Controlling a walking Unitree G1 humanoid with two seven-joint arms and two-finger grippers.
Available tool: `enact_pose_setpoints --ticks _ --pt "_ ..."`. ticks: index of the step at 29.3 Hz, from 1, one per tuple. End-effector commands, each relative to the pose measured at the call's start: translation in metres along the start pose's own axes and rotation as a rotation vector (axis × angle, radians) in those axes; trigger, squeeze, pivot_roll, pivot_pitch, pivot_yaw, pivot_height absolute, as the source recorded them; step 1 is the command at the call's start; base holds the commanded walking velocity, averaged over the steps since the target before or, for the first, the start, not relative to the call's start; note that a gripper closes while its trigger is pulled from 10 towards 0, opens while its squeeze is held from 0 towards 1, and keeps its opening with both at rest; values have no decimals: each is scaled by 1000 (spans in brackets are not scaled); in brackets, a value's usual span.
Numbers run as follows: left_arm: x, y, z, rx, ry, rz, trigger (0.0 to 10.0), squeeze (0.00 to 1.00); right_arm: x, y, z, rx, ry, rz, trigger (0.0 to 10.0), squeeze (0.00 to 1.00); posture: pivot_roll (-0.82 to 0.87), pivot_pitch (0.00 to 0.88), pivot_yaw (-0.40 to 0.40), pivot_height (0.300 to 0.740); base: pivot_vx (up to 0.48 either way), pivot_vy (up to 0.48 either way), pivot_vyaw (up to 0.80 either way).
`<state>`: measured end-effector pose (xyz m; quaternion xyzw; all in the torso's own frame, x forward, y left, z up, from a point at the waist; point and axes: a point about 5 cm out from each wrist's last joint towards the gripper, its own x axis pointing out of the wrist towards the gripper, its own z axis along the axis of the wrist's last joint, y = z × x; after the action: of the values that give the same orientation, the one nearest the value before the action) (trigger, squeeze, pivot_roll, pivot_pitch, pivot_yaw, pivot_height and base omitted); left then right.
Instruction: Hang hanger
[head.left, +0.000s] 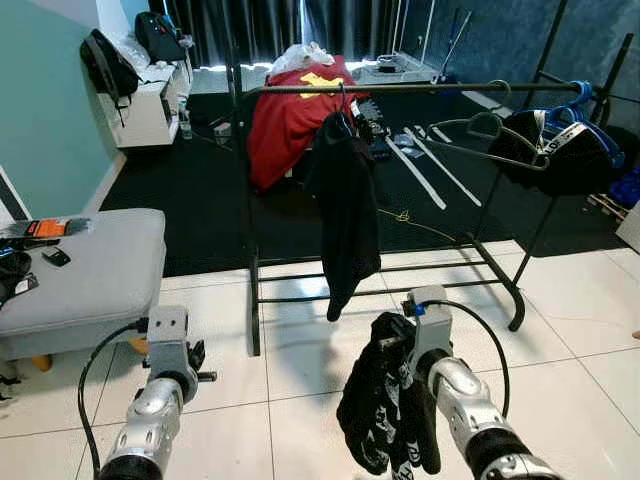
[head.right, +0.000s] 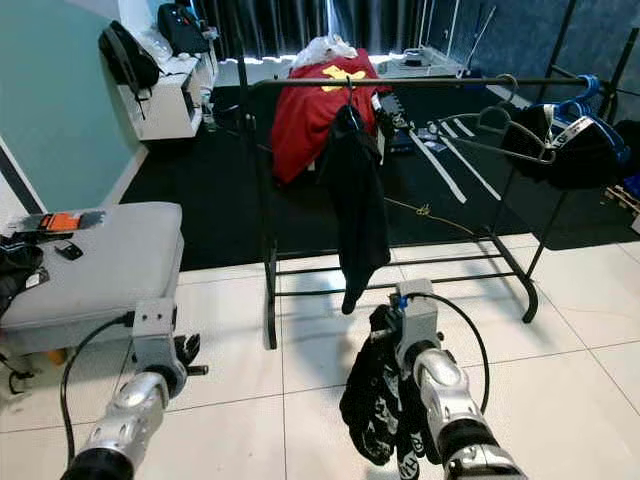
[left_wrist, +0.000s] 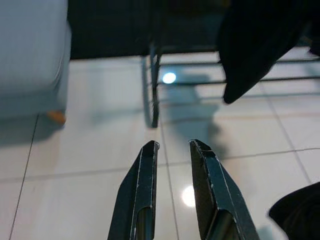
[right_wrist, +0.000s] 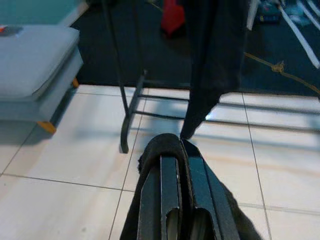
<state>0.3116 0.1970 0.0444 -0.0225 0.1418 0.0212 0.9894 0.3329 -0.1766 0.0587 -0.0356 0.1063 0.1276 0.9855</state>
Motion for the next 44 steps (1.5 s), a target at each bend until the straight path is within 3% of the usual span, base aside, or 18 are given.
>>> enact_pose_setpoints --ticks 1,2,5,6,9,12,15,17,21,23,25,26,29,33,38,41,42,44 --pt "3 -5 4 18 8 -53 10000 0 5 -2 18 -63 -64 33 10000 0 14 0 28 740 0 0 0" --pt "3 -5 4 18 8 -53 10000 0 5 -2 18 -63 -64 33 10000 0 14 0 28 740 0 0 0" --pt "12 -5 30 210 -65 -158 10000 0 6 -18 48 -218 -97 198 10000 0 6 0 29 740 0 0 0" --pt "12 -5 30 210 -65 -158 10000 0 6 -18 48 -218 -97 198 10000 0 6 0 29 740 0 0 0" --pt "9 2 46 285 -118 -284 10000 0 -5 -30 70 -313 -96 463 10000 0 -12 0 40 740 0 0 0" --pt "5 9 53 307 -138 -371 10000 0 -17 -40 86 -394 -82 641 10000 0 -36 0 39 740 0 0 0" --pt "3 11 54 300 -140 -392 10000 0 -21 -44 91 -403 -68 682 10000 0 -36 0 39 740 0 0 0" --pt "-4 14 50 265 -122 -481 10000 0 -29 -54 109 -417 -77 776 10000 0 -50 10 40 740 0 0 0" --pt "-8 9 49 235 -122 -562 10000 0 -29 -58 126 -481 -84 787 10000 0 -58 20 37 740 0 0 0" --pt "-16 -2 50 264 -139 -683 10000 0 -28 -61 148 -509 -124 786 10000 0 -60 25 32 740 0 0 0" --pt "-16 -2 50 264 -139 -683 10000 0 -28 -61 148 -509 -124 786 10000 0 -60 25 32 740 0 0 0" --pt "-19 -7 50 322 -140 -734 10000 0 -26 -60 160 -500 -157 783 10000 0 -58 29 26 740 0 0 0" --pt "-23 -14 49 354 -139 -790 10000 0 -24 -58 173 -491 -200 780 10000 0 -56 31 19 740 0 0 0" --pt "-28 -37 60 284 -201 -859 10000 0 -12 -43 208 -474 -318 707 10000 0 -49 46 6 740 0 0 0" --pt "-23 -41 63 154 -237 -824 10000 0 -5 -35 224 -435 -331 654 10000 0 -56 47 4 740 0 0 0" --pt "-22 -41 63 124 -237 -818 10000 0 -4 -34 226 -426 -335 654 10000 0 -57 45 6 740 0 0 0" --pt "-21 -42 63 90 -241 -811 10000 1000 -3 -34 228 -432 -333 647 10000 0 -60 50 11 740 0 0 0" --pt "-21 -42 63 90 -241 -811 10000 1000 -3 -34 228 -432 -333 647 10000 0 -60 50 11 740 0 0 0"
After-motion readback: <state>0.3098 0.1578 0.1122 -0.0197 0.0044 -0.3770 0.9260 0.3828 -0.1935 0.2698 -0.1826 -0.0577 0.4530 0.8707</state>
